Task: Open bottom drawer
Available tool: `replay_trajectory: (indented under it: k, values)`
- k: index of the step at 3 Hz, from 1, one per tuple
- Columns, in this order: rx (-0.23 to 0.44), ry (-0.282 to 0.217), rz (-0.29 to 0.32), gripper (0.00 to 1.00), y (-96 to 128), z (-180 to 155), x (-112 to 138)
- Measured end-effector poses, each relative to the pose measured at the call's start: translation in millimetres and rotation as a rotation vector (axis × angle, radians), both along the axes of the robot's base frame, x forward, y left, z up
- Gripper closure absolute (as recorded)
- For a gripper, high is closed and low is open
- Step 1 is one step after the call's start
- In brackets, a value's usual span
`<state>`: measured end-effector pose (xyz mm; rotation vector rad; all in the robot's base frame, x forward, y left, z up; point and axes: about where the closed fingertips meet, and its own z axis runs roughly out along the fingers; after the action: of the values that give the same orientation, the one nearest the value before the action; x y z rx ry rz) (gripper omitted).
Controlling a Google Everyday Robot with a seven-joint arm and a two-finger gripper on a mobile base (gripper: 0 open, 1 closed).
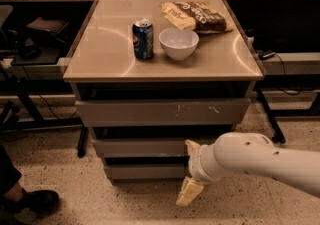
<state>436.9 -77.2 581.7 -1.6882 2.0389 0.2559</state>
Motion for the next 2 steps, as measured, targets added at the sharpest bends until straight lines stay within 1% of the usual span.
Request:
replay_trajectory:
  k: [1, 2]
  values:
    - [-0.049, -0.036, -0.031, 0.00, -13.3, -14.4, 15.9]
    - [-0.048, -0.037, -0.031, 0.00, -13.1, -13.8, 16.6]
